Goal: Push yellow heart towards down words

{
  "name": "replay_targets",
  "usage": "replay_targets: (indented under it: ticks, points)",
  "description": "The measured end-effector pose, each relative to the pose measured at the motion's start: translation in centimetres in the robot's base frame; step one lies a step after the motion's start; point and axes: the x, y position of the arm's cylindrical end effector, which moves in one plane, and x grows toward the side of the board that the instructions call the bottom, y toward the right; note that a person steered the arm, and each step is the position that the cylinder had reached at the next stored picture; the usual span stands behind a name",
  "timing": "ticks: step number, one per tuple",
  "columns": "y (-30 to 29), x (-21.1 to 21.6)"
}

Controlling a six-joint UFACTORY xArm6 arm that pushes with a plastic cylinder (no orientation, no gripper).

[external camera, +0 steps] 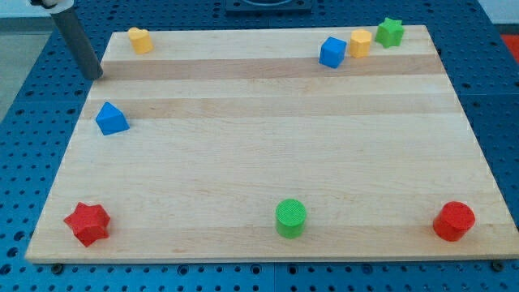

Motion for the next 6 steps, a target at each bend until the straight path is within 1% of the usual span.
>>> replay_targets:
  ticks: [2, 3, 4, 5, 6]
  points:
    - [0.0, -3.1]
    - [0.0, -11.1]
    - [1.3, -11.1]
    - [6.0, -10.8]
    - [8.7, -8.7]
